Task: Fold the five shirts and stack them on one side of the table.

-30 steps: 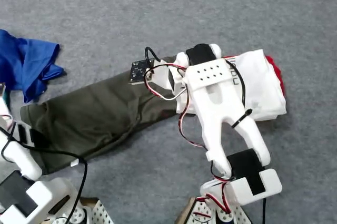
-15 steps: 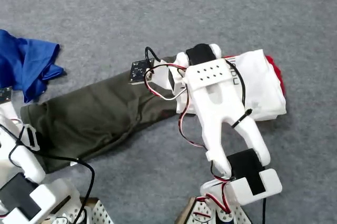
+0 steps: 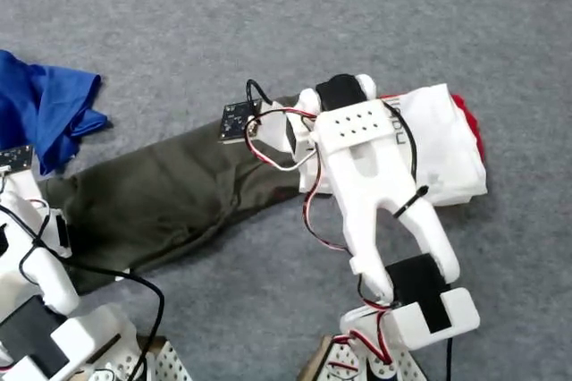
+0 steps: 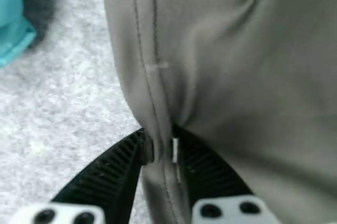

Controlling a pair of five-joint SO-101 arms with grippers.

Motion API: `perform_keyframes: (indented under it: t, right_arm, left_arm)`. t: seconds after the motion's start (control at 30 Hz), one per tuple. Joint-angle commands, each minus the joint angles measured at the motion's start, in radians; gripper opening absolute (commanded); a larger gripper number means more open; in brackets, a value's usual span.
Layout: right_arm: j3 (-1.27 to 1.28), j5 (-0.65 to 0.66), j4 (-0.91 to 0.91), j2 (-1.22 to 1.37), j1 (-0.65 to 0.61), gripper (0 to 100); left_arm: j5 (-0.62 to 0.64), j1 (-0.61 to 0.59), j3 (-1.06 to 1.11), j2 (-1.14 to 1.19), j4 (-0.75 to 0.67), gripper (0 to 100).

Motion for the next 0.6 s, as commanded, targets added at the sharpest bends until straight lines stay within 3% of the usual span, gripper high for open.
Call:
perform_keyframes:
  t: [0.0, 0.1, 0.27, 0.43, 0.57]
  right_arm:
    - [-0.005, 0.008, -0.009, -0.061, -0.019, 0.2]
    - [-0.005, 0.006, -0.003, -0.061, -0.018, 0.2]
    - [-0.005, 0.006, -0.003, -0.061, -0.019, 0.2]
    - [-0.018, 0.005, -0.012, -0.059, -0.021, 0.2]
    - [-0.067, -0.043, -0.012, -0.059, -0.039, 0.3]
  left_arm:
    - [0.005, 0.002, 0.005, 0.001, -0.009, 2]
    - [0.009, -0.020, 0.002, 0.001, -0.009, 2]
    - [0.003, -0.166, -0.081, -0.008, 0.006, 2]
    - [-0.092, -0.307, -0.267, 0.002, 0.140, 2]
    - [-0.133, -0.341, -0.364, 0.001, 0.227, 2]
